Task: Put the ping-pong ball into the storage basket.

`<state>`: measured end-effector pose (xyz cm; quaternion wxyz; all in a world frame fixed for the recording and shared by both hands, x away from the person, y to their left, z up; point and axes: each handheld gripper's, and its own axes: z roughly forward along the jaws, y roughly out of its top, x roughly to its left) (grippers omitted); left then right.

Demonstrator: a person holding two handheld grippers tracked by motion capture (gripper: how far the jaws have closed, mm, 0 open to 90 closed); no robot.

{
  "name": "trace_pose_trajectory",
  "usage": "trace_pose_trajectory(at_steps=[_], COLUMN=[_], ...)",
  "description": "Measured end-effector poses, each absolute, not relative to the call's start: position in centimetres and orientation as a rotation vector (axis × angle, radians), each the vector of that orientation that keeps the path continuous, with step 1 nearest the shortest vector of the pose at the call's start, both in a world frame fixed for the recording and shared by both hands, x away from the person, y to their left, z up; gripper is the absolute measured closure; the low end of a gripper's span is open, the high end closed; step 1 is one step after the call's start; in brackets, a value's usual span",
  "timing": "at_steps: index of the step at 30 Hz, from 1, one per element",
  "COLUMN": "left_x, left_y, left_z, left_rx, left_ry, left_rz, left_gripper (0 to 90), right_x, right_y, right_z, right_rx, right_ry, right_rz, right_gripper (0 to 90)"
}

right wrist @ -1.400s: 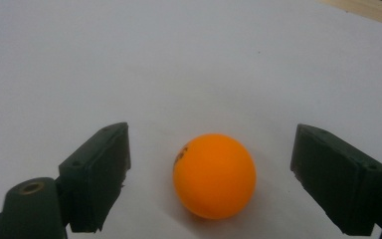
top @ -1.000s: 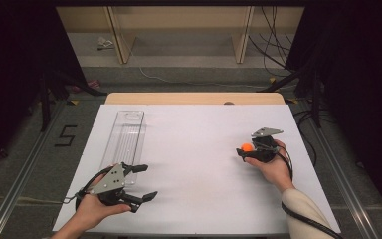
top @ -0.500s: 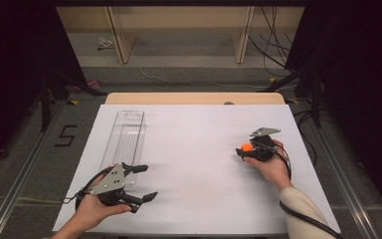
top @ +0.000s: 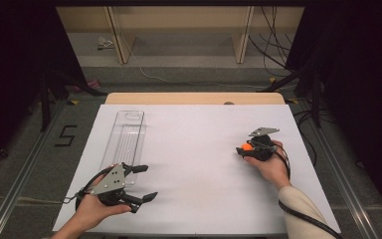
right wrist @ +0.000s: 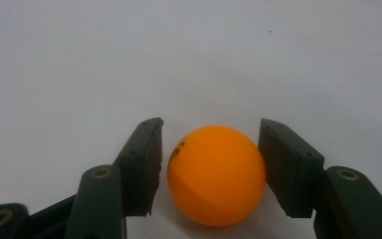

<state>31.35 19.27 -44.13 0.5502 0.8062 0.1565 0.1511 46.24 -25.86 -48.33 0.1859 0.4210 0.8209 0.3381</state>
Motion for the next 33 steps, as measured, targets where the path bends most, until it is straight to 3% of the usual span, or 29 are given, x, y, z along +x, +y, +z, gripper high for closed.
trace_pose_trajectory(at_steps=[4, 33], left_x=[31.3, 31.3], left_y=[19.3, 19.3], left_z=[-44.1, -44.1], left_rx=[1.908, 1.905], left_ry=[0.369, 0.369], left_rz=[0.357, 0.356], left_gripper=[15.9, 15.9], right_x=[46.2, 46.0], right_y=[-25.9, -26.2], right_z=[-48.2, -47.2], right_rx=[1.181, 1.191], right_ry=[2.311, 2.268], right_rz=[0.959, 1.014], right_gripper=[50.3, 51.1])
